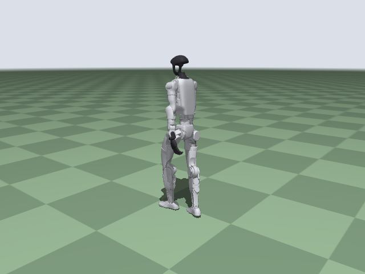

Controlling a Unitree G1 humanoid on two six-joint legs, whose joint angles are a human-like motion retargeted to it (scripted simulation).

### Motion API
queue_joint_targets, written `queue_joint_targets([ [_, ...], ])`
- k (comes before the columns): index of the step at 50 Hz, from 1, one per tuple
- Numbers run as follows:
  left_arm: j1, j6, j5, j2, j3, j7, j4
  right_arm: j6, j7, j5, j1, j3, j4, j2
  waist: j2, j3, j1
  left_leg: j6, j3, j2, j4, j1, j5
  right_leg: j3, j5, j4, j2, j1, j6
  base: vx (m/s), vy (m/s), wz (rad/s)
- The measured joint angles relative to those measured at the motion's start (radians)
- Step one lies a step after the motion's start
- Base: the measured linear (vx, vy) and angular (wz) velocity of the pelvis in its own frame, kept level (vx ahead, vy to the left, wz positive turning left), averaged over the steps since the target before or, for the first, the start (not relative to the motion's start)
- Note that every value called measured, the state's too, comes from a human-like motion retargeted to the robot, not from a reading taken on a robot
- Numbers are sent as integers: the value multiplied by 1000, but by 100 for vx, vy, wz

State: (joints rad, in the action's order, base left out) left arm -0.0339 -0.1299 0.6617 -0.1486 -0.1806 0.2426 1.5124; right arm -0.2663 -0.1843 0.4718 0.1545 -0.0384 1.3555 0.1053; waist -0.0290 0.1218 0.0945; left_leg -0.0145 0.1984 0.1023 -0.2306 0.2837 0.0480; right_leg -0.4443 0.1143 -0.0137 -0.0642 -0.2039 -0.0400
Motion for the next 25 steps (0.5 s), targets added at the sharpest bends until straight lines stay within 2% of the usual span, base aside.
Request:
queue_joint_targets([
  [2,-2,-7,8,1,-1,4,6,0,-15,27,-8,9,-15,4,0,-5,11,-38,46,-2,7,-18,23,-13,18,6,3,-36,24,49,10,-27],
  [3,-4,-10,13,3,1,2,8,-1,-25,40,-16,10,-20,7,-4,-10,21,-88,95,-2,9,-29,13,-20,30,3,10,-52,38,53,11,-22],
  [5,-8,-17,25,6,9,-2,17,-4,-50,76,-39,-2,-22,11,-8,-31,15,-147,58,15,-29,-29,-30,-38,43,-16,18,-74,66,54,11,5],
  [7,5,-27,27,6,-1,-7,24,-9,-38,91,-51,-10,0,5,-13,-38,1,-181,38,21,-77,-17,-67,-55,25,-70,36,-77,100,49,7,2],
  [10,22,-43,7,8,27,-13,13,-13,14,42,-83,-29,50,-3,4,-39,-2,-209,29,-4,-77,-66,-102,-73,-84,-216,46,-57,146,51,3,-5],
  [12,43,-34,-12,10,51,-17,-1,-13,-2,16,-101,-39,78,5,28,-39,12,-223,2,-24,-69,-96,-124,-52,-189,-377,60,4,149,44,7,-34],
  [13,58,-28,-19,9,52,-19,-11,-17,-15,18,-102,-43,88,9,43,-33,8,-225,-17,-38,-69,-108,-135,-44,-207,-481,64,50,151,35,5,-41],
  [15,81,-25,-30,11,49,-28,-35,-25,-22,32,-108,-52,106,17,70,-22,-1,-227,-19,-70,-59,-141,-152,-15,-141,-688,78,155,148,38,4,-47],
  [18,126,-21,-57,6,67,-52,-66,-23,-5,21,-111,-59,144,29,72,-13,-31,-234,-32,-61,-10,-180,-155,-52,-44,-795,139,285,114,31,-1,-14],
  [22,172,-3,-68,-3,105,-67,-119,-30,-26,23,-136,-82,172,46,47,-9,-71,-240,-44,-15,77,-240,-147,-47,40,-644,149,413,85,31,-3,25],
  [25,193,22,-75,-19,134,-54,-181,-31,-54,41,-150,-94,183,64,17,0,-104,-241,-54,30,130,-290,-149,34,80,-453,130,479,69,33,-4,24],
])
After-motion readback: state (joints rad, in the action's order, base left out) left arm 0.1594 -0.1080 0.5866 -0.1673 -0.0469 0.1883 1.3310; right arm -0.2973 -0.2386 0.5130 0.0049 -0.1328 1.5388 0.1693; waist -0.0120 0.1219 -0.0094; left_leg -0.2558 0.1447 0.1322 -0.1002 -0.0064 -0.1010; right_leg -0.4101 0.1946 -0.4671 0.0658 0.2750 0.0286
